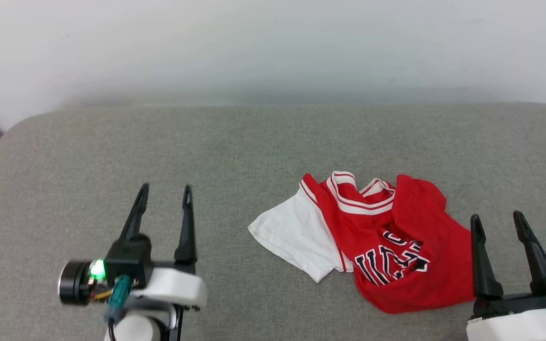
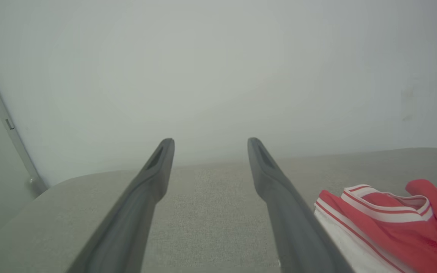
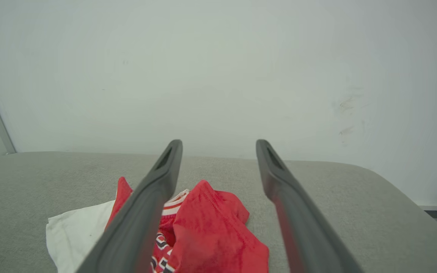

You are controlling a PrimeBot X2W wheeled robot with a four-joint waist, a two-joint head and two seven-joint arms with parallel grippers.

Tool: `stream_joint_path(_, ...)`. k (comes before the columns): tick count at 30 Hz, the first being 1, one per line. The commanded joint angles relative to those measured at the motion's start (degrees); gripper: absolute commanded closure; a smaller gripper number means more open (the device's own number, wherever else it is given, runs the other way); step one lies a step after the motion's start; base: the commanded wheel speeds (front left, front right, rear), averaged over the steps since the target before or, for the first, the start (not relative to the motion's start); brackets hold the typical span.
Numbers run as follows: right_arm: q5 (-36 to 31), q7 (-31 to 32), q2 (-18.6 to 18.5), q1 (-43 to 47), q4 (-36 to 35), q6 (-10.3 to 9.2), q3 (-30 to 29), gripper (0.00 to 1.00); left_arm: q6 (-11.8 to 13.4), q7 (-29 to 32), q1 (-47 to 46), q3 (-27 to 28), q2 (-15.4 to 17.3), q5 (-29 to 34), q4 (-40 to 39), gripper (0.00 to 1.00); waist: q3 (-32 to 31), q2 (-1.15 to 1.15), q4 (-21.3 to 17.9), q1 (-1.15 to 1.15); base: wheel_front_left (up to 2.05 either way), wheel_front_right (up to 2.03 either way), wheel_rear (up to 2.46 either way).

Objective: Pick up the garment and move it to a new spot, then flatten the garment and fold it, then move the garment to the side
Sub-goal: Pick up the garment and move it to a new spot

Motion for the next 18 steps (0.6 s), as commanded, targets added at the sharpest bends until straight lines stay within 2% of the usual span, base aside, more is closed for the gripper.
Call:
stream_joint_path(1,0.53,-0.16,0.11,0.89,0.25,-0.02,-0.24,0.00,-0.64,-0.14,2.45,1.35,-0.85,1.40,-0.37,0.00,-0.67,0.00,-0.29,0.01,0.00,0.00,0.00)
stream_joint_path(10,1.91,-0.16,0.11,2.97,0.98,-0.02,-0.25,0.00,-4.53,-0.15,10.53,8.57,-5.17,6.25,-0.29,0.00,-2.26,0.00,-1.00,0.01,0.00,0.00,0.00)
stream_joint_path(18,2.83,-0.16,0.11,4.53,1.69,-0.02,0.84,0.00,-8.49,-0.15,13.99,13.57,-8.63,10.11,-0.58,0.00,-3.31,0.00,-1.09,0.01,0.00,0.00,0.00)
